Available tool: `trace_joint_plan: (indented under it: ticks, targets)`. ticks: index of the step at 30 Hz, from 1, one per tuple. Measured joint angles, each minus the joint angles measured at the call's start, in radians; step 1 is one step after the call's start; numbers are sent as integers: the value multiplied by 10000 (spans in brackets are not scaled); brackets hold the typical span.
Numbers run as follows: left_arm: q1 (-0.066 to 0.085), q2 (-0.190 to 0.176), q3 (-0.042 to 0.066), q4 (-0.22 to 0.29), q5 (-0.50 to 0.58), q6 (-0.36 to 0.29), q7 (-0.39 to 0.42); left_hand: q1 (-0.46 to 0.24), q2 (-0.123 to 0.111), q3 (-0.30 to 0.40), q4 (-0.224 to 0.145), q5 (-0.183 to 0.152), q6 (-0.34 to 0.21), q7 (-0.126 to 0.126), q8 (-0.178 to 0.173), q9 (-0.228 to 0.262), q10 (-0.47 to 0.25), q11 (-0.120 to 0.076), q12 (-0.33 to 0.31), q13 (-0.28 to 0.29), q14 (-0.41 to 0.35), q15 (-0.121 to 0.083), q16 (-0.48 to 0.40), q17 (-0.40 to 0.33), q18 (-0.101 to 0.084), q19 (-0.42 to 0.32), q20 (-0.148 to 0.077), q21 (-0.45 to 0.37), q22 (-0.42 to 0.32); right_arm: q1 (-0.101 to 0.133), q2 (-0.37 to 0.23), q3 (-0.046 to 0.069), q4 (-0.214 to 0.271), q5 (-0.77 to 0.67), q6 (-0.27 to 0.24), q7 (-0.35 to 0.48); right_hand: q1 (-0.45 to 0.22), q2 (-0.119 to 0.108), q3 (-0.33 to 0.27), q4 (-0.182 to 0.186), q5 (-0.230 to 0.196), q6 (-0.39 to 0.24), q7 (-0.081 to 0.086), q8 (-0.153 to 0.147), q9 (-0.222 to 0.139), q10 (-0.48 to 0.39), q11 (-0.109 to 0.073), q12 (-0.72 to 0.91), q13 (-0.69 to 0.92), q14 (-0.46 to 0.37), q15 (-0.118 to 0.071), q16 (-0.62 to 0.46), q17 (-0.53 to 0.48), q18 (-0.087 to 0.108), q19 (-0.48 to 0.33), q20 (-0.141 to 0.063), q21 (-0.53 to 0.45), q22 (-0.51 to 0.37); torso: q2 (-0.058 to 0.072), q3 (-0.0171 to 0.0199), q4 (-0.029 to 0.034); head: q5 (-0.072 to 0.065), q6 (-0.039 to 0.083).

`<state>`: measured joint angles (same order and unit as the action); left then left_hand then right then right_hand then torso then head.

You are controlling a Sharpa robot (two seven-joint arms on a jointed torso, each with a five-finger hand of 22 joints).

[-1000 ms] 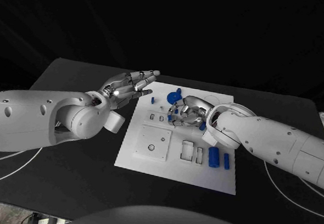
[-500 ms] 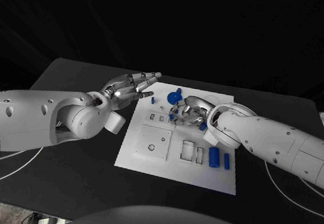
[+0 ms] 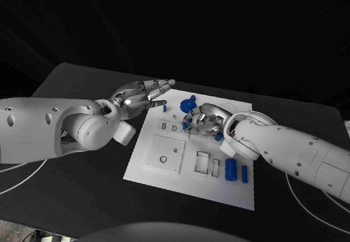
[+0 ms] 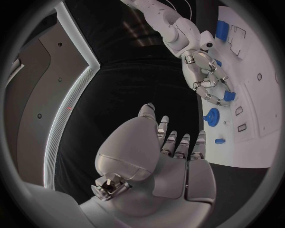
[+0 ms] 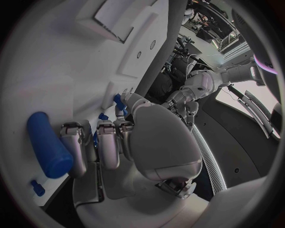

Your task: Assemble the parts on the task board

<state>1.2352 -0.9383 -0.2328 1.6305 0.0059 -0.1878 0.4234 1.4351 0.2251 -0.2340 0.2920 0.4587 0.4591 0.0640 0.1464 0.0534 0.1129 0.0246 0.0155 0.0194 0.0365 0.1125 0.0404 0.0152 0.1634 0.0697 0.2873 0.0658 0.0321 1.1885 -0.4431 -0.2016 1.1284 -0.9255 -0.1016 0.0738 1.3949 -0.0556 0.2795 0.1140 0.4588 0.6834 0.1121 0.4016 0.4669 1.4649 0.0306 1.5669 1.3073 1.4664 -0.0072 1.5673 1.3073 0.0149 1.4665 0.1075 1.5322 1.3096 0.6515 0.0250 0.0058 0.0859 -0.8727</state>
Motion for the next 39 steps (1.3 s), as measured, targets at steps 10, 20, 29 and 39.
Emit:
trace_joint_plan:
  ticks: [10, 20, 29, 39]
  targets:
    - [-1, 21, 0, -16, -1, 41, -64, 0, 0, 0, 0, 0, 0, 0, 0, -1, 0, 0, 0, 0, 0, 0, 0, -1, 1, 0, 0, 0, 0, 0, -1, 2, 0, -3, 11, 0, -66, -66, 23, -78, -42, -434, -93, -383, -225, 0, 0, 0, 0, 0, 0, 0, 0, 4, 0, 0, -24, 5, 2, 0, 5, 7, 0]
    - [-1, 43, -2, -28, -2, 79, -117, 0, 0, 0, 0, 0, 0, 0, 0, -1, 0, 0, 0, 0, 0, 0, 0, -1, 0, 0, 0, 0, 0, -19, 15, 5, -15, -15, 27, 5, -66, -66, 51, -193, -179, -176, -152, -293, -200, 0, 0, 0, 0, 0, 0, 0, 7, 77, 0, -1, -64, 4, 2, 1, 5, -8, 0]
    - [-28, 64, -1, -57, -6, 101, -140, 0, 0, 0, 0, 0, 37, 37, 0, -2, 0, 0, 0, -1, 0, 0, 0, -1, -1, 0, 0, 0, -1, -35, 20, 7, -12, -76, 17, 29, 28, 33, -116, -438, -238, 303, -211, 547, 368, 38, -39, 0, 0, 0, -1, 0, 6, 79, 0, -1, -123, 4, 0, 1, 5, -37, 0]
    - [-99, 66, -2, -96, -6, 125, -153, -40, 40, 0, 0, 0, 37, 37, 0, -2, 0, 0, 0, -1, 0, 0, 0, -1, -1, 0, 0, 0, -1, -43, 16, 5, -12, -213, 17, 30, -93, -13, -186, -508, -1492, -1109, -443, -538, -282, 26, -123, 0, 1, 1, -77, 0, 5, 99, 0, -79, -171, 7, -5, 0, 10, -18, 0]
